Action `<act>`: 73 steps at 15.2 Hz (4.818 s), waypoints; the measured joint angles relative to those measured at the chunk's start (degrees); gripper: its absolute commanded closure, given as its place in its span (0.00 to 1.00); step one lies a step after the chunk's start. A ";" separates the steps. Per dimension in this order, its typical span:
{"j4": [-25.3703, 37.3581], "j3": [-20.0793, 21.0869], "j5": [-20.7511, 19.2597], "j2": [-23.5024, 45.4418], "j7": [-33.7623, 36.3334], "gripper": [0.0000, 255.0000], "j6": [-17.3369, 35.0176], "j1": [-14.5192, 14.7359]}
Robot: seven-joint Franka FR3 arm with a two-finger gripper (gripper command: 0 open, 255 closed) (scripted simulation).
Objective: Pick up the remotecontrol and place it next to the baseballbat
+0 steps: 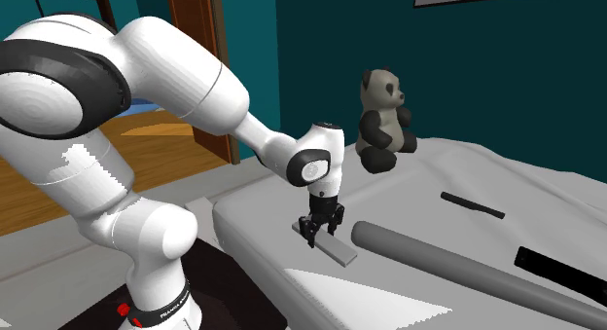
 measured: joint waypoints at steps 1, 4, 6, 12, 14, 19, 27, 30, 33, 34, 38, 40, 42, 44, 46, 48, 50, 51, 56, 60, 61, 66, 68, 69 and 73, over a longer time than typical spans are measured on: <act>0.00 0.01 0.00 -0.04 -0.01 1.00 -0.07 -0.02; 0.01 0.02 0.00 -0.03 -0.01 1.00 -0.02 0.00; 0.02 0.02 0.00 -0.01 0.00 1.00 0.02 0.02; 0.60 1.28 -0.67 -1.68 0.63 1.00 -2.13 -0.85; 1.34 2.23 -1.00 -2.93 0.95 1.00 -4.04 -1.40; 3.00 4.76 -1.58 -6.02 1.84 1.00 -8.69 -2.66; 6.98 8.23 -1.26 -9.59 2.38 1.00 -16.21 -3.65; 8.52 9.30 -1.05 -10.62 2.42 1.00 -18.76 -3.91; 10.17 10.44 -0.67 -11.42 2.58 1.00 -21.26 -3.97; 10.62 10.82 -0.63 -11.81 2.61 1.00 -22.11 -4.09; 13.52 11.15 0.24 -11.29 2.15 1.00 -24.42 -3.50; 16.56 9.30 2.02 -7.70 0.90 1.00 -23.85 -1.50; 21.35 6.40 5.16 -2.25 -1.36 1.00 -23.41 1.47; 25.78 2.77 9.39 4.22 -4.40 1.00 -22.25 4.49; 30.37 -0.94 14.85 11.32 -8.46 1.00 -21.64 6.78; 35.44 -3.54 21.55 18.98 -13.09 1.00 -22.33 7.50; 41.59 -4.41 29.50 28.08 -18.33 1.00 -23.83 5.49; 44.14 -3.90 32.35 31.21 -19.83 1.00 -24.72 4.12; 62.25 1.72 44.57 47.59 -25.02 1.00 -31.80 -7.93; 76.67 5.67 49.73 57.02 -25.21 1.00 -37.34 -16.59; 77.39 6.10 50.24 57.95 -25.15 1.00 -37.18 -17.10; 74.85 6.55 50.91 58.85 -25.69 1.00 -34.19 -16.69; 73.77 6.73 51.18 59.18 -25.91 1.00 -32.93 -16.49; 72.67 6.69 51.20 59.06 -26.11 1.00 -32.08 -16.14; 70.98 7.18 51.89 60.00 -26.57 1.00 -29.74 -16.03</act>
